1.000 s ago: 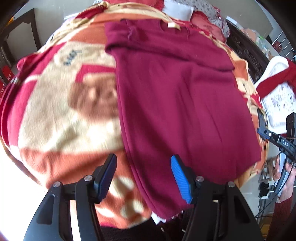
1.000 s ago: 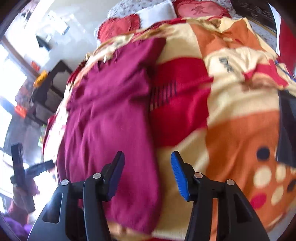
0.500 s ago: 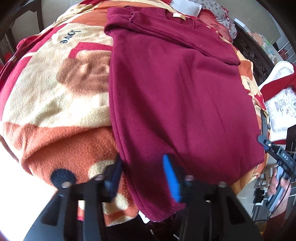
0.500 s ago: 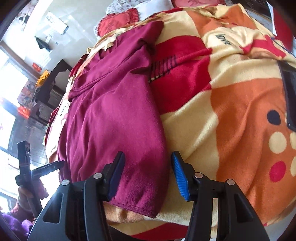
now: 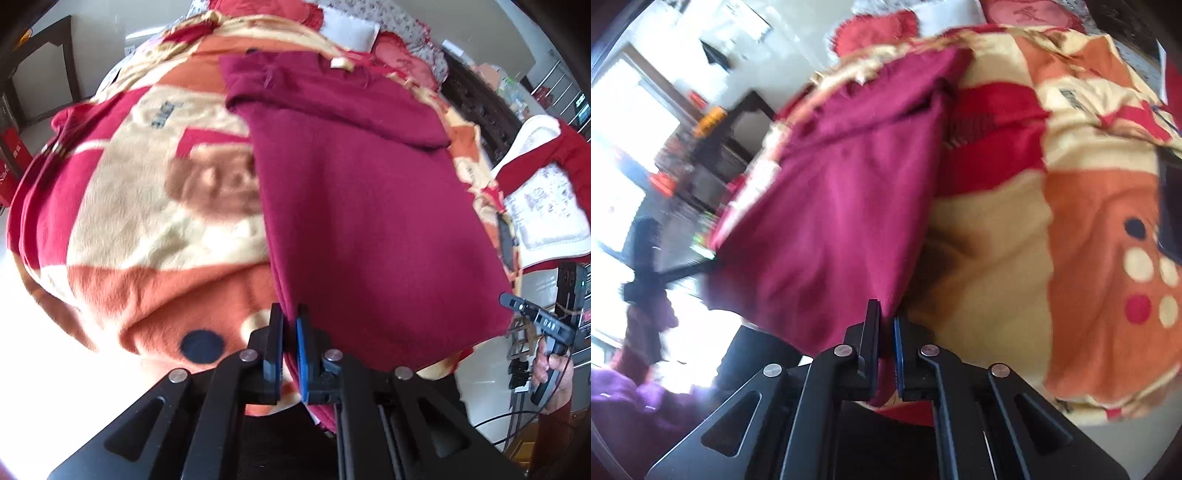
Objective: Fold small clothes
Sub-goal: 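Grasp the hem with the left gripper while the right gripper pinches it too, then lift the hem with both grippers and carry it toward the collar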
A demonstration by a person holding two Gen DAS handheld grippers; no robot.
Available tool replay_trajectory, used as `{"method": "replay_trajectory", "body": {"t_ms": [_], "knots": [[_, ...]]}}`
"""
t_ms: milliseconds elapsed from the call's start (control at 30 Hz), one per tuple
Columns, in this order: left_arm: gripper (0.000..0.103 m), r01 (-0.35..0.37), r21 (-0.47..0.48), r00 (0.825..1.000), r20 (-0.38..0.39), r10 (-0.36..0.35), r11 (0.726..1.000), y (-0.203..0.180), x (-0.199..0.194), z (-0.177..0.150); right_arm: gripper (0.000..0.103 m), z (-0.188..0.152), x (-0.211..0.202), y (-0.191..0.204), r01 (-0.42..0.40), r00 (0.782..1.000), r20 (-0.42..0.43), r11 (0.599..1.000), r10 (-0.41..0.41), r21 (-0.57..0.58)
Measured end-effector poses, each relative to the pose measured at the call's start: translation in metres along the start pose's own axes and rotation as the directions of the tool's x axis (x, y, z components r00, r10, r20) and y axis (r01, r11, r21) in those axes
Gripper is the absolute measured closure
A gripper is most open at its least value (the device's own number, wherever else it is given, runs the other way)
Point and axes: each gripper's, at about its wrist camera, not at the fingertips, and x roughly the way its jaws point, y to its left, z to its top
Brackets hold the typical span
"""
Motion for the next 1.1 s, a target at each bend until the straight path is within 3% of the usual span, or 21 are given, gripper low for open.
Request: {"method": "replay_trajectory", "body": {"t_ms": [133, 200, 233, 333, 367, 733, 867, 1100], "knots": [[0.094, -0.035, 0.033, 0.999, -0.007, 0.035, 0.999, -0.005, 0.012, -0.009, 0.103, -0.008, 0.018, -0.026, -0.024, 1.0, -0.016, 0.99, 0.027, 0.136], [0.087, -0.046, 0.038, 0.999, -0.024, 0.047, 0.998, -0.007, 0.017, -0.013, 0.095, -0.011, 0.016, -0.026, -0.055, 0.998, 0.001, 0.988, 0.055, 0.147], [0.08, -0.049, 0.034, 0.998, -0.031, 0.05, 0.998, -0.006, 0.019, -0.014, 0.087, -0.011, 0.016, -0.024, -0.063, 0.998, -0.005, 0.988, 0.064, 0.139], [0.061, -0.036, -0.008, 0.998, -0.046, 0.036, 0.999, -0.002, 0.023, -0.017, 0.086, -0.014, 0.018, -0.019, -0.049, 0.997, -0.053, 0.993, 0.054, 0.107], [0.058, -0.029, -0.023, 0.999, -0.047, 0.027, 0.999, -0.001, 0.024, -0.019, 0.086, -0.014, 0.02, -0.019, -0.049, 0.996, -0.062, 0.993, 0.056, 0.107], [0.058, -0.105, 0.005, 0.991, -0.084, 0.105, 0.994, -0.014, 0.038, -0.025, 0.085, -0.009, 0.022, -0.014, -0.067, 0.991, -0.106, 0.994, 0.076, 0.087], [0.058, -0.115, 0.009, 0.989, -0.089, 0.115, 0.993, -0.017, 0.041, -0.025, 0.085, -0.006, 0.02, -0.006, -0.075, 0.991, -0.106, 0.997, 0.078, 0.037], [0.053, -0.117, 0.006, 0.989, -0.09, 0.117, 0.993, -0.023, 0.046, -0.028, 0.085, -0.006, 0.024, -0.013, -0.099, 0.99, -0.096, 0.993, 0.106, 0.069]]}}
